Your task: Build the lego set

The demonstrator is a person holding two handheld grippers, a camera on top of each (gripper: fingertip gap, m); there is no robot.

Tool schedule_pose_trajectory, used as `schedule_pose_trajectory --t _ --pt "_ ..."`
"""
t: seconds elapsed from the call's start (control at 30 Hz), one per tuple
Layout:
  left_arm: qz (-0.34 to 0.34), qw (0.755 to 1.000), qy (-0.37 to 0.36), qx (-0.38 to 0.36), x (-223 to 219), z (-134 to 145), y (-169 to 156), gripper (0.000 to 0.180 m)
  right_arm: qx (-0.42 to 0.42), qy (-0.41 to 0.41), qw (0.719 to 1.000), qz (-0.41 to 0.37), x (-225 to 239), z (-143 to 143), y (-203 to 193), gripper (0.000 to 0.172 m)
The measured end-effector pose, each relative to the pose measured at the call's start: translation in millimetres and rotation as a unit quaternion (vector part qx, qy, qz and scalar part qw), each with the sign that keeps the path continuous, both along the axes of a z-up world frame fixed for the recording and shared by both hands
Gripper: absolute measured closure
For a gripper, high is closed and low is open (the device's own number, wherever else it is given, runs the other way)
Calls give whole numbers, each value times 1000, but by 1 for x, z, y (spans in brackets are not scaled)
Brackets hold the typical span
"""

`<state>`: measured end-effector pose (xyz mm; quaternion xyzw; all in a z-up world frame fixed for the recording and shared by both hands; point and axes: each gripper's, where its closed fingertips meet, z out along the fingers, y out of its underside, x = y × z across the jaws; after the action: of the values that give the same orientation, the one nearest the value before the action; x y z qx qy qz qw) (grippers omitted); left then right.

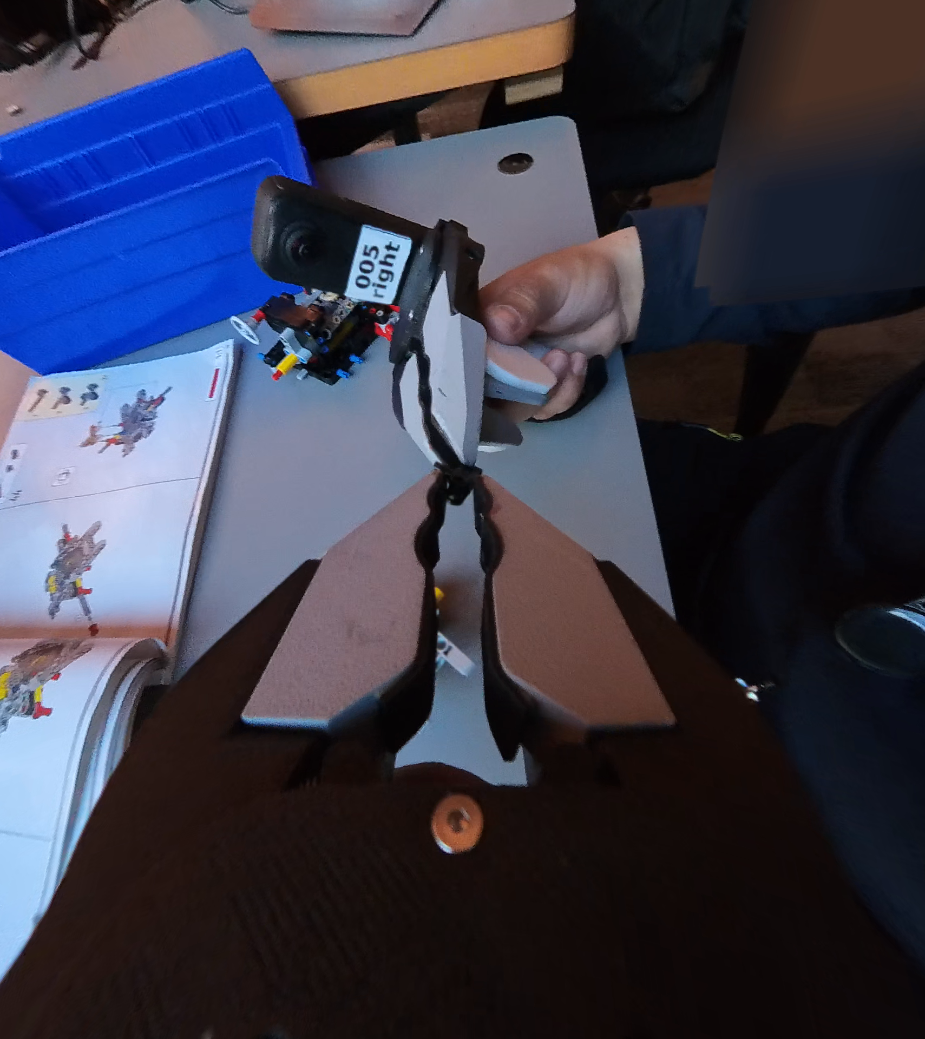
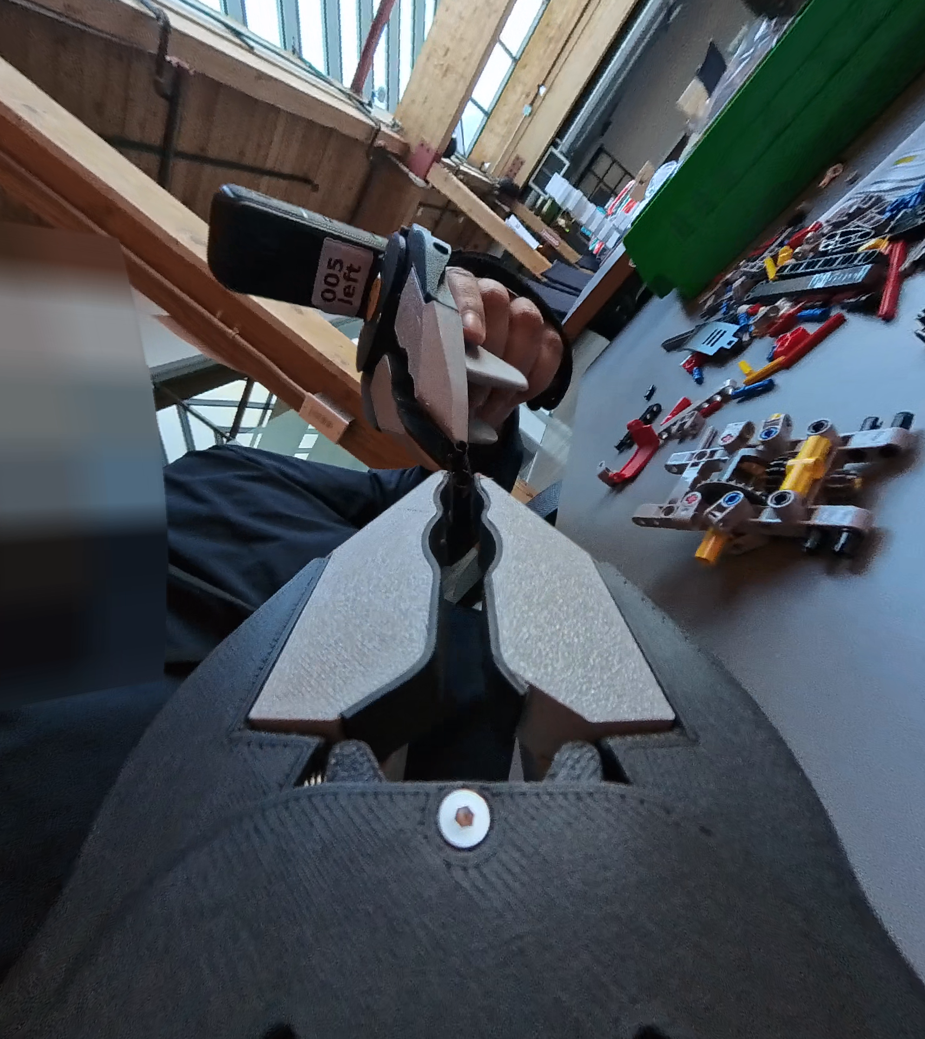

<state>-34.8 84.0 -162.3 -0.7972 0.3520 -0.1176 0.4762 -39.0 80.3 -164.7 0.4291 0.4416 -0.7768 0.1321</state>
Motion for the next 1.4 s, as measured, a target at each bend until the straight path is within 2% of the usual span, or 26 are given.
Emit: schedule_pose_trajectory --t 0.1,0.17,0.23,0.27,0.3,0.33,0.43,0.53,0.6,0.63,0.7,0.83,0.9,0.93,1.0,1.03,1.1,1.17,1.23,1.3,1.4 --pt "-6 1000 -15 -10 3 1 -1 174 -3 2 1000 9 2 1 -1 169" --pt "17 999 -23 -22 -2 -1 2 175 0 5 1000 -8 -1 1 2 168" --pt "58 995 -57 -54 -10 -4 8 176 27 15 997 -64 -9 0 13 169" --pt "84 989 -93 -85 -15 -7 12 175 60 33 992 -111 -13 1 20 171" --pt "107 979 -133 -114 -20 -10 16 175 119 49 979 -158 -16 0 27 164" --pt "119 970 -168 -132 -25 -12 20 175 201 58 957 -200 -19 -5 32 149" --pt "154 948 -210 -181 -42 -25 30 176 447 93 853 -253 -20 -21 31 147" --pt "146 920 -280 -233 -37 -27 34 175 603 117 728 -306 -27 -25 30 151" --pt "143 914 -285 -249 -34 -29 35 175 676 119 647 -333 -32 -27 35 151" --pt "142 913 -283 -256 -33 -30 35 175 697 124 624 -330 -34 -29 33 151" --pt "134 912 -281 -269 -28 -32 33 175 716 123 598 -338 -36 -31 33 161" --pt "136 906 -284 -282 -28 -36 33 175 732 124 579 -338 -37 -34 33 166" --pt "137 911 -278 -274 -28 -37 35 175 728 118 587 -334 -38 -37 34 167" --pt "129 914 -280 -263 -28 -33 34 172 715 112 601 -339 -37 -36 36 167" --pt "115 933 -251 -231 -34 -25 29 153 674 79 649 -345 -36 -39 44 167" --pt "116 951 -196 -207 -41 -27 24 144 640 58 686 -342 -35 -41 48 167" --pt "94 980 -55 -168 -47 -38 3 137 537 11 783 -315 -32 -47 49 168" --pt "72 986 51 -143 -47 -52 -20 143 408 -33 868 -282 -30 -48 49 168" --pt "63 984 125 -114 -49 -64 -31 148 284 -62 924 -249 -28 -45 50 168" --pt "50 977 181 -99 -49 -75 -35 156 195 -86 953 -217 -26 -44 52 168" --pt "44 978 170 -109 -33 -87 -33 156 135 -94 964 -211 -25 -39 59 168"
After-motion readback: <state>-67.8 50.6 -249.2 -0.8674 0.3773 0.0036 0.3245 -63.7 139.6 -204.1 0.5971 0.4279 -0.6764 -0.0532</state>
